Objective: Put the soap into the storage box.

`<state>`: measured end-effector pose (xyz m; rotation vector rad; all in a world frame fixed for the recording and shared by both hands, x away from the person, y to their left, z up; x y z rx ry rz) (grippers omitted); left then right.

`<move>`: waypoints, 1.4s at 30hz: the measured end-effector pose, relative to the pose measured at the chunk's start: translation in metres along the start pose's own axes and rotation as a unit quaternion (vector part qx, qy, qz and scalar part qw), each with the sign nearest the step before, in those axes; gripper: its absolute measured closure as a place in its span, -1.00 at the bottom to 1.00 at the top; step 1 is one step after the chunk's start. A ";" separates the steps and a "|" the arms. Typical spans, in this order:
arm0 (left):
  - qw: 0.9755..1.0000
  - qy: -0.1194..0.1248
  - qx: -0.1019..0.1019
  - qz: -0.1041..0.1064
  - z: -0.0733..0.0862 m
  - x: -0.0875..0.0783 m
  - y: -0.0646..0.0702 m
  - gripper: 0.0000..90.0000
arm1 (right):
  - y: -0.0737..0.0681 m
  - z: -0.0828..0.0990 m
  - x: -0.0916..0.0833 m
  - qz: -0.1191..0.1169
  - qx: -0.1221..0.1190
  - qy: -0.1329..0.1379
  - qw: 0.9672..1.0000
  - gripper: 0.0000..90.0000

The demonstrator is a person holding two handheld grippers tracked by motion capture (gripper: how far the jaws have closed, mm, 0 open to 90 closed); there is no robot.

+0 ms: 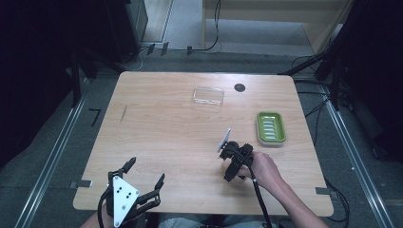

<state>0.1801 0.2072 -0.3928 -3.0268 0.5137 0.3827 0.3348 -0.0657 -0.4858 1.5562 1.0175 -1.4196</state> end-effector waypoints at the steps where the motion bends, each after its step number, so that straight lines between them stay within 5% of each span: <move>1: 1.000 0.000 0.000 0.000 0.000 0.000 0.000 -0.69 | 0.000 0.000 0.000 0.002 0.002 0.001 1.000 -0.72; 21: 1.000 0.001 0.003 0.001 0.000 0.000 0.001 -0.69 | -0.002 -0.001 0.006 0.001 0.005 -0.010 1.000 -0.39; 42: 1.000 0.002 0.003 0.000 0.000 0.000 0.001 -0.69 | -0.003 -0.001 0.009 -0.003 -0.002 -0.018 1.000 -0.27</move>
Point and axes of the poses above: each handheld gripper's, and its own axes: x roughly forward along the jaws, z roughly out of its underside, y roughly to its right, the point moved 3 cm from there along x, roughly forward along the jaws, and after that the axes turned 15 degrees about -x, right-handed, at the moved point
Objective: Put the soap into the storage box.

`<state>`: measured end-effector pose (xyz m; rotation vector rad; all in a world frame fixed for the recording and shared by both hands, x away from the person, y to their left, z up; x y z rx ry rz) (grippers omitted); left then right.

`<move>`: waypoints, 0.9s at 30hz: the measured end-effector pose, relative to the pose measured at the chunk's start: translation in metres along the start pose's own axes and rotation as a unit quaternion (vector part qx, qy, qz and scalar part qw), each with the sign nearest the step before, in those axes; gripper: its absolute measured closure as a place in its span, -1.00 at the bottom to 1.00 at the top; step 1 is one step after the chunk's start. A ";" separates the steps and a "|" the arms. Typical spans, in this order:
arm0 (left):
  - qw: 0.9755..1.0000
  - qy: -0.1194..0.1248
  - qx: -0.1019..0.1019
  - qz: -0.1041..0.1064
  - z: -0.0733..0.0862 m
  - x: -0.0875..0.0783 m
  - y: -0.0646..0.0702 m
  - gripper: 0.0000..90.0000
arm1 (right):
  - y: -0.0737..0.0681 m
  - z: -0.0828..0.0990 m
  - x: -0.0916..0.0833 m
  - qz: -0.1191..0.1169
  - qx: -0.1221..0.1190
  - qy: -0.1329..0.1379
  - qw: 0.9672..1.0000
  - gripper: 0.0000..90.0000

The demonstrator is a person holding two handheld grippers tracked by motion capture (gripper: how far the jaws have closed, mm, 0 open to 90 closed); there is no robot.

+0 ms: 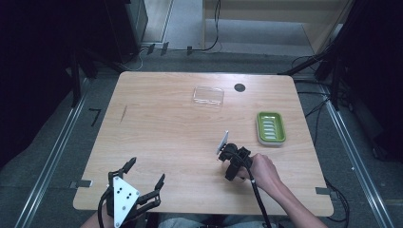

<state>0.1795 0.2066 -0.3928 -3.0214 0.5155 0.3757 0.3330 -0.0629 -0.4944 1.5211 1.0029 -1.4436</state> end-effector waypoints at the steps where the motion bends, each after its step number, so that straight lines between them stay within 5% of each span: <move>1: 1.000 0.001 0.000 0.000 0.000 0.000 0.000 -0.69 | 0.000 0.000 0.000 0.000 0.000 -0.002 1.000 -0.27; 27: 1.000 0.006 0.000 0.000 0.000 -0.001 -0.001 -0.69 | 0.013 0.018 -0.017 0.002 0.024 0.000 1.000 -0.27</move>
Point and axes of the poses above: each handheld gripper's, and its own axes: x roughly forward along the jaws, z roughly out of its underside, y roughly to its right, the point moved 3 cm from there along x, roughly forward along the jaws, and after that the axes turned 15 degrees about -x, right-handed, at the moved point
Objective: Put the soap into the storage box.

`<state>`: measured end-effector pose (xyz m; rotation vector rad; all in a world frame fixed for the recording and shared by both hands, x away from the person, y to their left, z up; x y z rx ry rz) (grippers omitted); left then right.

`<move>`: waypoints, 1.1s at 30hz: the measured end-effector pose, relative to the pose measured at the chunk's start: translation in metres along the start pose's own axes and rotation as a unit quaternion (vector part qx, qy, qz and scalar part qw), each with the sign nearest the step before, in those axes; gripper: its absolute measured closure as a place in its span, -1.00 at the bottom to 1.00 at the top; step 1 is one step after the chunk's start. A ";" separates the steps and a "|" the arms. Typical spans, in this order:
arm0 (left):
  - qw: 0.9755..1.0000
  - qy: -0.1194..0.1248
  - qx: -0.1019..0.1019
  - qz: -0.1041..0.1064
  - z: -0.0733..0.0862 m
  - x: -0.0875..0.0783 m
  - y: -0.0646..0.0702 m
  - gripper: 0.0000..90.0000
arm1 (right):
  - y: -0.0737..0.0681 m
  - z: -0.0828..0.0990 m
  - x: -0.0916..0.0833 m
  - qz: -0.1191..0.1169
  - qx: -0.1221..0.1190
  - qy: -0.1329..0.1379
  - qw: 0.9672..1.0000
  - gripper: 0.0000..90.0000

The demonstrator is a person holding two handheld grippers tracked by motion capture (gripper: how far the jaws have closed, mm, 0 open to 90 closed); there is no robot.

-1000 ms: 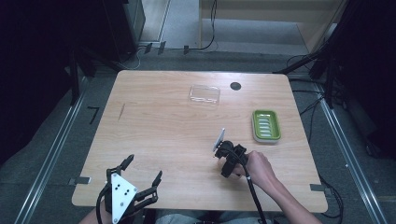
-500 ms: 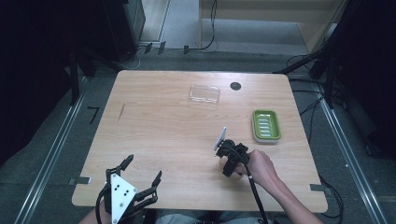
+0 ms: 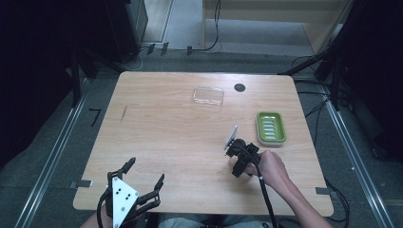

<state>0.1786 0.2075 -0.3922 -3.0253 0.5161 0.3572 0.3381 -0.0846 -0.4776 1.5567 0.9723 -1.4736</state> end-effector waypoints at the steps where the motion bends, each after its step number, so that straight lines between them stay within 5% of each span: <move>1: 1.000 0.000 0.000 0.000 0.000 0.000 0.000 -0.69 | 0.001 0.001 0.000 -0.001 0.001 0.003 1.000 -0.27; 33: 1.000 -0.002 0.002 -0.001 0.000 0.000 0.001 -0.69 | 0.019 0.036 -0.006 0.003 0.037 -0.002 0.999 -0.27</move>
Point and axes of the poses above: each handheld gripper's, and its own axes: x roughly forward along the jaws, z roughly out of its underside, y roughly to its right, the point moved 3 cm from there along x, roughly forward along the jaws, and after that the axes turned 15 degrees about -x, right-handed, at the moved point
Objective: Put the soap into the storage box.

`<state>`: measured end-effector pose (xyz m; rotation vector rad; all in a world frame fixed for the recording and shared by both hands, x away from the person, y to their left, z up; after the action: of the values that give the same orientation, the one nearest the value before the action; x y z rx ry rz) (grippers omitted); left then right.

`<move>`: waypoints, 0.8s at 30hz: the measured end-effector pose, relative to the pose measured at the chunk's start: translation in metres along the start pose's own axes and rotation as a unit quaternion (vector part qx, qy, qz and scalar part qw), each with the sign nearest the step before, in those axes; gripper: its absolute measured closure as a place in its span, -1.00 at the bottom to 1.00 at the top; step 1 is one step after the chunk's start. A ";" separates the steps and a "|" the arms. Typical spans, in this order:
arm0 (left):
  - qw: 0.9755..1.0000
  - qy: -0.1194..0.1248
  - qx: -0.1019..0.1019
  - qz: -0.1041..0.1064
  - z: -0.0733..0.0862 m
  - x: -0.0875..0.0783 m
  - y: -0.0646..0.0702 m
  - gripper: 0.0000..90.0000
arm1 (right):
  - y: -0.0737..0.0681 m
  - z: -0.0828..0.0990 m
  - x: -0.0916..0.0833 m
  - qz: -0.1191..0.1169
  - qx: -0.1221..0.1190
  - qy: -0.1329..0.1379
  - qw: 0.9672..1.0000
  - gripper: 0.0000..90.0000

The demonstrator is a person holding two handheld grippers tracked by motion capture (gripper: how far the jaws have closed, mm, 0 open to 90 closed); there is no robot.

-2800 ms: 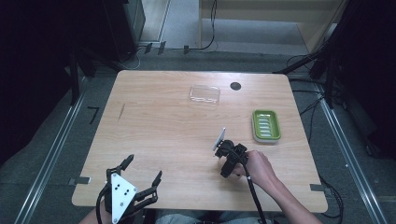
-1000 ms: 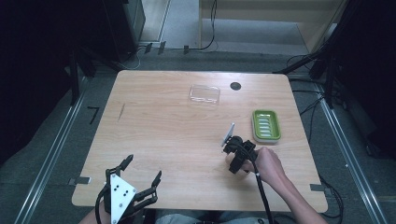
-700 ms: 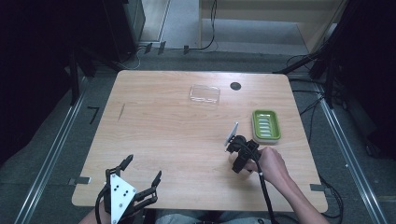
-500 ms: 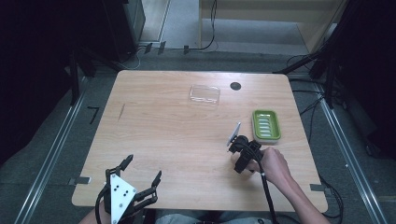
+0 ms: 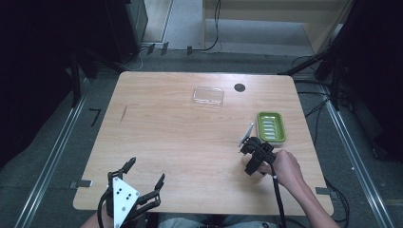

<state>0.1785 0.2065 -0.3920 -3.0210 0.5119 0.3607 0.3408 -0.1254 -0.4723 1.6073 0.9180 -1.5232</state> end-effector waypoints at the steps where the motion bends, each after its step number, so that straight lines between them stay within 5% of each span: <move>1: 1.000 0.000 0.000 0.000 0.000 0.000 0.000 -0.69 | 0.000 0.001 0.000 0.001 0.002 0.002 1.000 -0.27; 24: 1.000 0.001 -0.003 -0.001 0.000 0.000 0.000 -0.69 | 0.020 0.023 -0.004 -0.002 0.035 0.000 0.999 -0.26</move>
<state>0.1786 0.2065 -0.3921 -3.0285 0.5100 0.3594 0.3465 -0.1553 -0.4687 1.6558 0.8778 -1.5733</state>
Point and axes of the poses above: each handheld gripper's, and its own axes: x roughly forward along the jaws, z roughly out of its underside, y roughly to its right, the point moved 3 cm from there along x, roughly forward along the jaws, and after that the axes turned 15 degrees about -x, right-handed, at the moved point
